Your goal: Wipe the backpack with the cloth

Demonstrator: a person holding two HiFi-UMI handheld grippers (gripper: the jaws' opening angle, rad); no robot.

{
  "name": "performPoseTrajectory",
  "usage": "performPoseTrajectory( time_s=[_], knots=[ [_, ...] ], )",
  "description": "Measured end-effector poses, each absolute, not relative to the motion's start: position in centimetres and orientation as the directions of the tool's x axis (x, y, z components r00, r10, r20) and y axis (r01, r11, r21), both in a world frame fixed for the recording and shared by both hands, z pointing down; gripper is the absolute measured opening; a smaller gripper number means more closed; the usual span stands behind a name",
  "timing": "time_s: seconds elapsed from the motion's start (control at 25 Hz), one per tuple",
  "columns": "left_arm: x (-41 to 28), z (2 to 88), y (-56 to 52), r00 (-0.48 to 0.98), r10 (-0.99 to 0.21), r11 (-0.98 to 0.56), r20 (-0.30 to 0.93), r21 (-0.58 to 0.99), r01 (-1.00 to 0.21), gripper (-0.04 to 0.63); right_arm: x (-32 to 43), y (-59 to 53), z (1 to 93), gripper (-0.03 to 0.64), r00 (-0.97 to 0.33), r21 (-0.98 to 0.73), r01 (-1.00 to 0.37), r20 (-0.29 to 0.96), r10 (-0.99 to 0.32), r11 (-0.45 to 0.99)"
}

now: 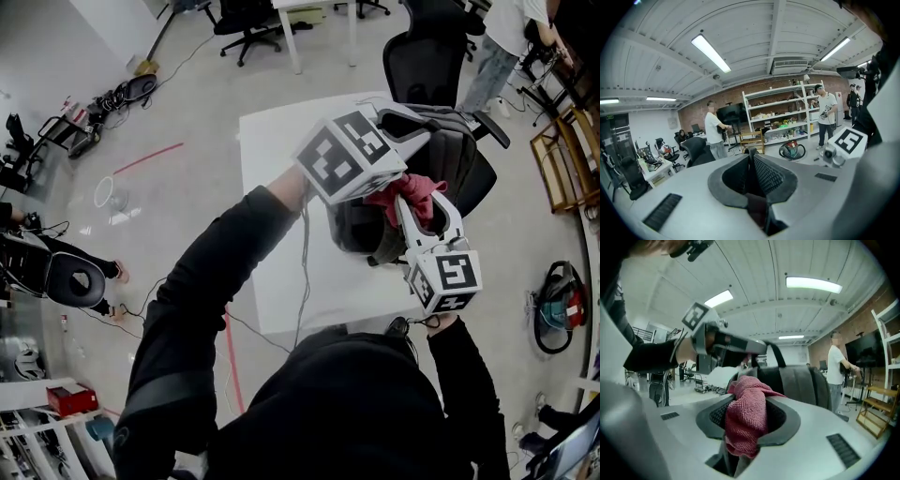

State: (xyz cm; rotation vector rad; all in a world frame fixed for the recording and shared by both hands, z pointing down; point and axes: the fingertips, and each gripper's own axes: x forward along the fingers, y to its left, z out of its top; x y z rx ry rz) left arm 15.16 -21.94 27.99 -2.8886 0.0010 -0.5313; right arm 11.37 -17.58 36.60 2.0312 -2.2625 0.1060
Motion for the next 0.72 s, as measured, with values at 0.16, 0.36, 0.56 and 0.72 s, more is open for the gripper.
performPoseTrajectory(
  time_s=[0.16,0.36,0.56,0.72],
  knots=[
    [15.5,28.2,-21.9,0.935,-0.037,-0.979,0.352,-0.201,0.037,0.043,10.8,-16.8,47.3,0.141,-0.109,-0.031,-0.994,0.344,-0.932,0.105],
    [15.0,28.0,-21.8,0.938,-0.034,-0.98,0.346,-0.197,0.037,0.043,9.6,-13.6,60.5,0.141,-0.16,-0.116,-0.987,0.603,-0.782,0.112],
    [15.2,27.8,-22.0,0.942,-0.035,-0.976,0.334,-0.213,0.04,0.043,7.9,-10.5,68.7,0.141,-0.276,-0.229,-0.961,0.734,-0.62,0.157],
    [15.6,27.4,-22.3,0.94,-0.029,-0.977,0.34,-0.206,0.045,0.043,6.5,-9.0,70.2,0.141,-0.336,-0.284,-0.942,0.764,-0.551,0.181]
  ],
)
